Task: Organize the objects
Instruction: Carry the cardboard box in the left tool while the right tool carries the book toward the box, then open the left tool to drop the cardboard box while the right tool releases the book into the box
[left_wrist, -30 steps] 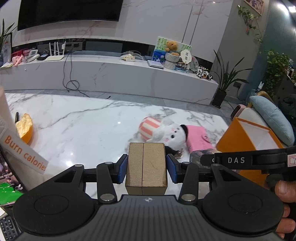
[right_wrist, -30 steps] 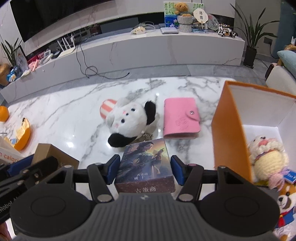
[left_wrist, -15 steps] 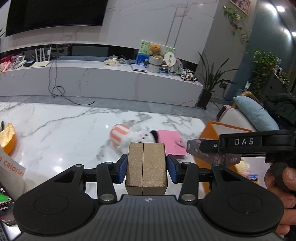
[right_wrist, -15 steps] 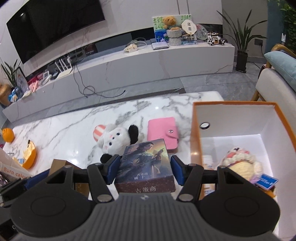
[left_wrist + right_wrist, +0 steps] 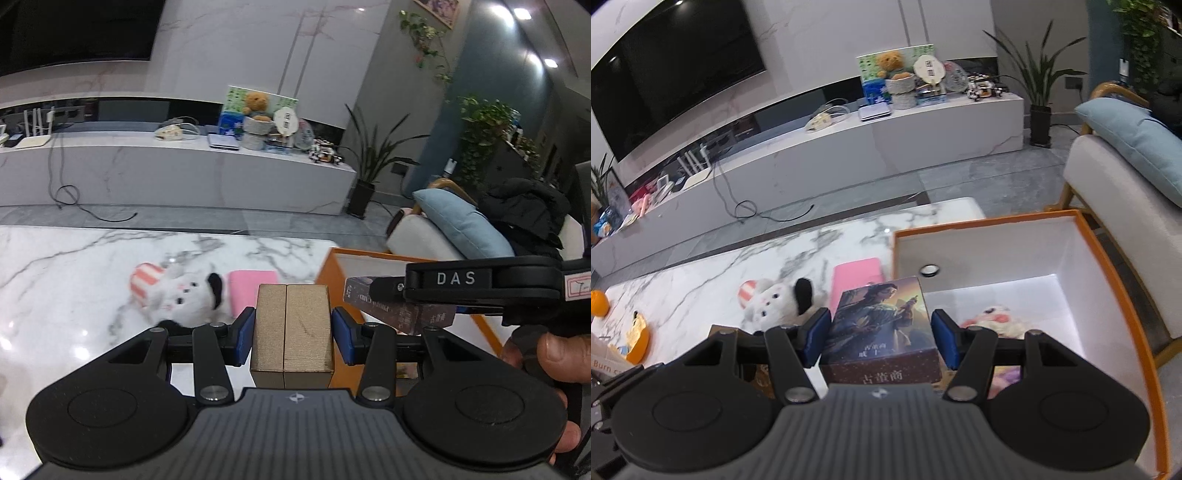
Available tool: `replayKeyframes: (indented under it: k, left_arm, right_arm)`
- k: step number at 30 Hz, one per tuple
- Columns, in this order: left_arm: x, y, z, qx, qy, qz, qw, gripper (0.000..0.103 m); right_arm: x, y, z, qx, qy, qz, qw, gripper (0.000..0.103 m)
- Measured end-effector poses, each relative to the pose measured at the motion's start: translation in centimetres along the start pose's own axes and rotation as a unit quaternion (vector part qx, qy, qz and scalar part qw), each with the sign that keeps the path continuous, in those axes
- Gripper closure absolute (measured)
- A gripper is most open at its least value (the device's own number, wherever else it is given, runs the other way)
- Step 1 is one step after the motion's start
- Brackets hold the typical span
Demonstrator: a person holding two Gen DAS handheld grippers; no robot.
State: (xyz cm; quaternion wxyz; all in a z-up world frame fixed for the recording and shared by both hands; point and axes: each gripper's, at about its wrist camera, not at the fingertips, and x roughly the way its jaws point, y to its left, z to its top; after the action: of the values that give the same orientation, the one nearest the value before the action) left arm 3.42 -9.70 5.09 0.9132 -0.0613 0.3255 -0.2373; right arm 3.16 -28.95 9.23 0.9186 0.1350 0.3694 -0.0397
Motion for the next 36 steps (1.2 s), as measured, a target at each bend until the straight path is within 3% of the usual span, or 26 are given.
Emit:
replayKeyframes:
  k: [13,20,31,36]
  left_arm:
    - [2.1,-4.0,-0.6,0.016,-0.003,-0.06,0.998,0.051]
    - [2.1,-6.8,-1.3,0.059,-0.015,-0.094,0.9937,0.051]
    - [2.7,-10.1,-2.7,0.099,-0.003,-0.131,0.9864,0.051]
    - [4.0,-11.0,-3.7,0.112,0.024,-0.134,0.9843,0.051]
  right_arm:
    - [-0.7,-4.9,0.3,0.023,-0.006,-0.031,0.999,0.041]
    - [-1.0,-7.5,0.6,0.038,-0.011,-0.049,0.998,0.041]
    - [-1.2,-9.7,0.7,0.042,-0.008,-0.065,0.997,0.041]
    - [-0.6,-9.7,0.3,0.026,0.005,-0.073,0.997,0.041]
